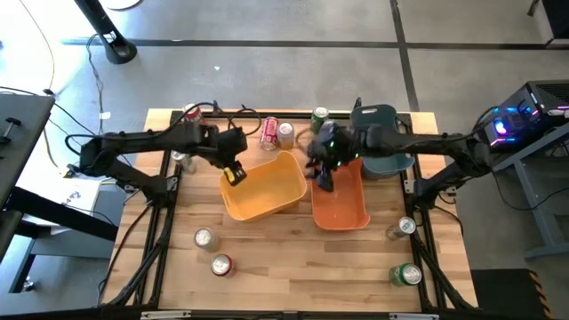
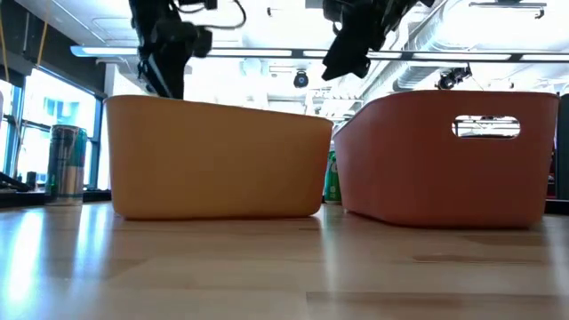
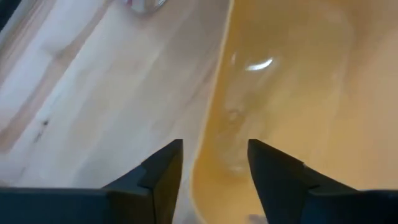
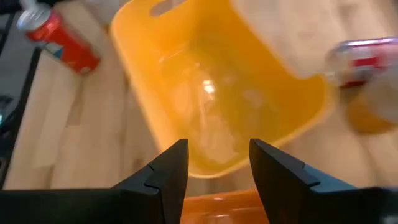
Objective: Sort soda cans
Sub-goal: Move the yellow bin to the center of the table
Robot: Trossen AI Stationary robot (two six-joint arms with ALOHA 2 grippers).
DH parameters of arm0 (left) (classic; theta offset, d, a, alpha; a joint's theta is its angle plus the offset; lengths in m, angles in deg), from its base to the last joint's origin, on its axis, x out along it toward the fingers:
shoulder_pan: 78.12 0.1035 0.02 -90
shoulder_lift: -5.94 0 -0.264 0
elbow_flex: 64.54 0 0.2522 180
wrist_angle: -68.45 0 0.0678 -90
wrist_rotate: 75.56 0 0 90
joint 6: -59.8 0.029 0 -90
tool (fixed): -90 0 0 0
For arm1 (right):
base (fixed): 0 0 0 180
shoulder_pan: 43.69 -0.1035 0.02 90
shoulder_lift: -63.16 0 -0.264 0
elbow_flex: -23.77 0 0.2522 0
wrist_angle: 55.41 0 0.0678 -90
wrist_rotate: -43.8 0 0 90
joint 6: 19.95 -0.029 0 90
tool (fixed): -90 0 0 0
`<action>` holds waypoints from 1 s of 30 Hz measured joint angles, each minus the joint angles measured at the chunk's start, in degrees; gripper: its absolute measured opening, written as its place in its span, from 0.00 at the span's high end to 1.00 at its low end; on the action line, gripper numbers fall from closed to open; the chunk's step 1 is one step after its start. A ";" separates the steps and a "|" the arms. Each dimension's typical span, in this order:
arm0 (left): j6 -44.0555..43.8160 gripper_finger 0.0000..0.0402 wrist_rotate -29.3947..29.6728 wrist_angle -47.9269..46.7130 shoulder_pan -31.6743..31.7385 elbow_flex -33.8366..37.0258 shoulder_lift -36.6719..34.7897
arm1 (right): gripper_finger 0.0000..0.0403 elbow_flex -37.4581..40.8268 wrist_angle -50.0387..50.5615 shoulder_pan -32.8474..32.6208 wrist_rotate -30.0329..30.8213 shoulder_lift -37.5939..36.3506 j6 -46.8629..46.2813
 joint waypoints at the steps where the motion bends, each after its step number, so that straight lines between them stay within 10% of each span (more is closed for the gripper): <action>1: 1.49 0.61 -0.01 -0.09 0.80 0.00 0.60 | 0.59 0.00 -0.22 -1.55 1.02 0.66 -0.57; 8: 8.60 0.96 -0.82 -1.94 3.14 0.00 2.91 | 0.60 0.00 -6.88 -10.16 4.51 6.26 -6.44; 16: 13.38 1.00 0.91 -1.20 3.45 0.51 2.85 | 0.96 0.00 -9.29 -17.60 11.05 12.97 -21.73; 30: 7.02 1.00 -4.11 6.63 1.49 13.25 2.28 | 1.00 0.00 -6.03 -19.49 21.90 15.73 -33.17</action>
